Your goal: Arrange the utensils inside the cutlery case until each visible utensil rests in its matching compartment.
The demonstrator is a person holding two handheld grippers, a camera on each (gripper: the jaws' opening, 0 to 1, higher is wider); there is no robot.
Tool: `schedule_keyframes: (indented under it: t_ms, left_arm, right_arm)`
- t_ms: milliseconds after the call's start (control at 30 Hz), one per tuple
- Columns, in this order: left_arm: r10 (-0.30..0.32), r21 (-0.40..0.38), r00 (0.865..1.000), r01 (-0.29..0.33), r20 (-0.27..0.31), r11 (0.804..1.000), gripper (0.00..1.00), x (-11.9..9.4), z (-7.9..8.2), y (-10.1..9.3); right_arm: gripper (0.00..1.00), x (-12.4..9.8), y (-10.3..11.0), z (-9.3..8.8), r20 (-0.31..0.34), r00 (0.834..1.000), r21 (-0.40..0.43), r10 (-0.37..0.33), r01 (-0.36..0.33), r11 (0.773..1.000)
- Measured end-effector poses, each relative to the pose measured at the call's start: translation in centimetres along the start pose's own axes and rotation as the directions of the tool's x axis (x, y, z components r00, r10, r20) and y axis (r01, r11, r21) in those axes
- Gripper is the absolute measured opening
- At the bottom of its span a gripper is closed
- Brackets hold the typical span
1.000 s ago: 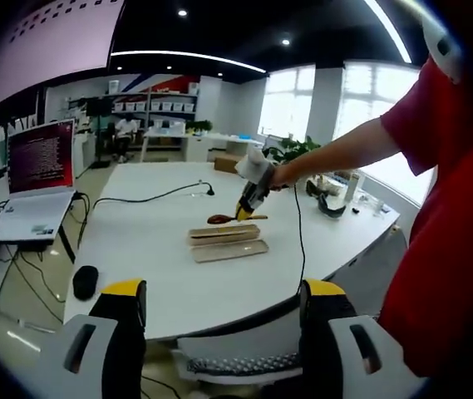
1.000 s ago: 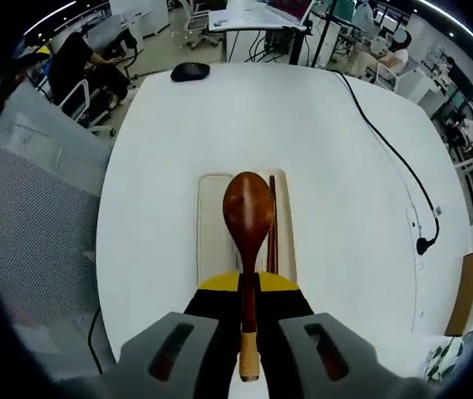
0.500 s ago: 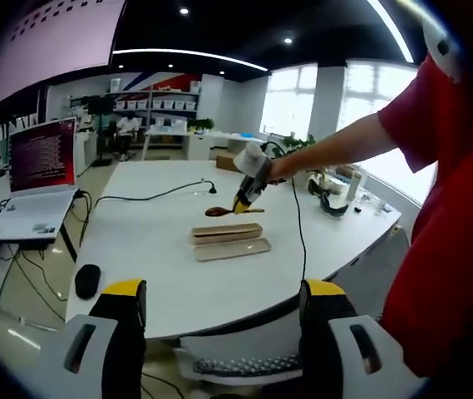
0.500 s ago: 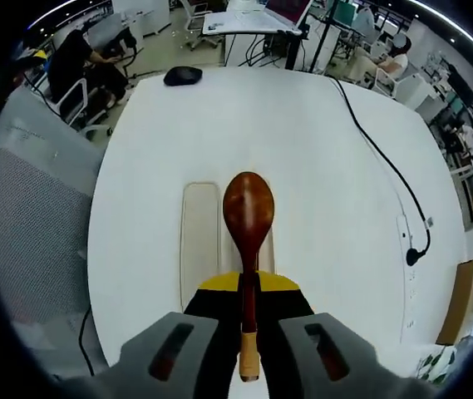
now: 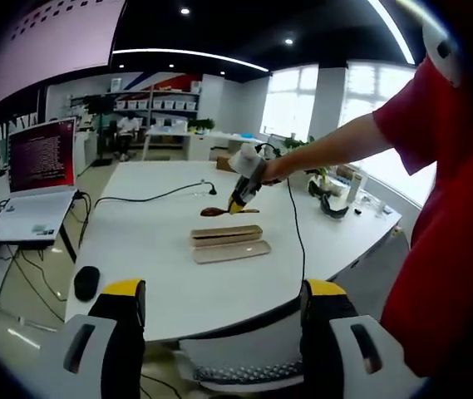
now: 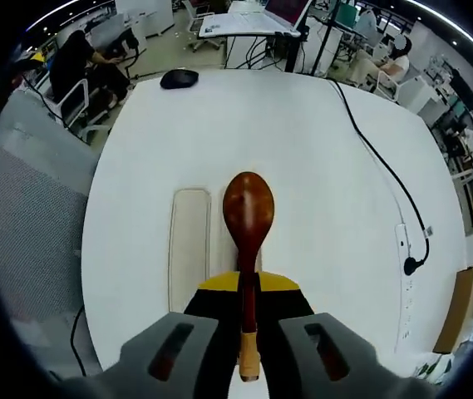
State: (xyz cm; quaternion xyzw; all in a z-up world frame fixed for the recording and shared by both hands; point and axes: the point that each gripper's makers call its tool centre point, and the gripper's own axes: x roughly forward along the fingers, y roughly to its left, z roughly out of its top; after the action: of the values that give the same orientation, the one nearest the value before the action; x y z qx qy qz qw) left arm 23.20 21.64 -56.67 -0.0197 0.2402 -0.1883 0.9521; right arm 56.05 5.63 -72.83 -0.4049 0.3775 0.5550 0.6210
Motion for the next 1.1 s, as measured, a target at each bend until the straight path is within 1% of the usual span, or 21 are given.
schedule_keyframes:
  t_ms: [100,233,300,333,400,433,467,500,533,600,733,767,867,933,967,1100]
  left_arm:
    - [0.005,0.003,1.0,-0.005,-0.008,1.0,0.78,0.0,-0.2,0.0]
    - [0.011,0.003,1.0,-0.011,-0.017,1.0,0.78,-0.1,-0.4,0.0]
    - [0.017,0.006,1.0,-0.017,-0.023,1.0,0.78,-0.2,-0.5,0.1]
    - [0.019,0.006,0.999,-0.019,-0.025,1.0,0.78,-0.2,-0.6,0.1]
    - [0.025,0.003,0.999,-0.025,-0.027,1.0,0.78,-0.3,-0.6,0.2]
    - [0.028,0.002,0.999,-0.028,-0.028,1.0,0.78,-0.3,-0.7,0.2]
    - [0.032,0.0,0.999,-0.032,-0.029,0.999,0.77,-0.4,-0.8,0.3]
    - [0.035,-0.001,0.999,-0.035,-0.03,0.999,0.77,-0.4,-0.8,0.3]
    - [0.037,-0.002,0.999,-0.038,-0.032,0.999,0.77,-0.4,-0.9,0.4]
    - [0.041,-0.004,0.999,-0.042,-0.034,0.999,0.77,-0.5,-1.0,0.4]
    - [0.05,-0.007,0.998,-0.051,-0.038,0.999,0.77,-0.5,-1.3,0.4]
    - [0.052,-0.007,0.998,-0.052,-0.037,0.999,0.77,-0.5,-1.3,0.5]
    - [0.055,-0.007,0.998,-0.055,-0.035,0.998,0.77,-0.5,-1.2,0.5]
    - [0.059,-0.001,0.998,-0.059,-0.037,0.998,0.77,-0.5,-1.2,0.6]
    - [0.06,0.004,0.997,-0.06,-0.038,0.998,0.77,-0.5,-1.1,0.6]
    - [0.064,0.008,0.997,-0.063,-0.031,0.998,0.77,-0.5,-0.6,0.7]
  right_arm:
    - [0.02,0.4,0.1,0.2,0.017,1.0,0.011,-0.001,0.001,1.0]
    - [0.02,1.6,0.6,-0.2,0.017,1.0,0.001,-0.004,0.004,1.0]
    - [0.02,2.1,0.9,-0.6,0.003,1.0,0.008,0.012,-0.012,1.0]
    - [0.02,2.5,1.2,-1.0,-0.017,1.0,0.005,0.023,-0.023,1.0]
    - [0.02,2.9,1.0,-1.5,-0.038,0.999,-0.011,0.013,-0.014,1.0]
    - [0.02,3.0,1.0,-1.6,-0.042,0.999,-0.005,0.015,-0.015,1.0]
    - [0.02,3.2,1.0,-1.5,-0.036,0.999,0.012,0.016,-0.016,1.0]
    - [0.02,3.3,0.9,-1.3,-0.021,1.0,0.018,0.018,-0.017,1.0]
    - [0.02,3.4,0.8,-1.3,-0.02,1.0,0.015,0.018,-0.017,1.0]
    - [0.02,3.5,1.0,-1.2,-0.022,1.0,0.011,0.014,-0.014,1.0]
    - [0.02,4.3,0.4,-1.4,-0.032,0.999,0.001,0.023,-0.023,1.0]
    - [0.02,4.1,1.0,-1.3,-0.032,0.999,-0.001,0.023,-0.023,1.0]
    - [0.02,4.2,1.6,-1.3,-0.042,0.999,0.011,0.023,-0.023,1.0]
    - [0.02,4.5,1.7,-1.6,-0.047,0.998,0.016,0.029,-0.028,0.999]
    - [0.02,4.6,1.6,-1.8,-0.056,0.998,0.006,0.017,-0.017,1.0]
    - [0.02,4.9,1.5,-2.0,-0.066,0.998,0.005,0.008,-0.007,1.0]
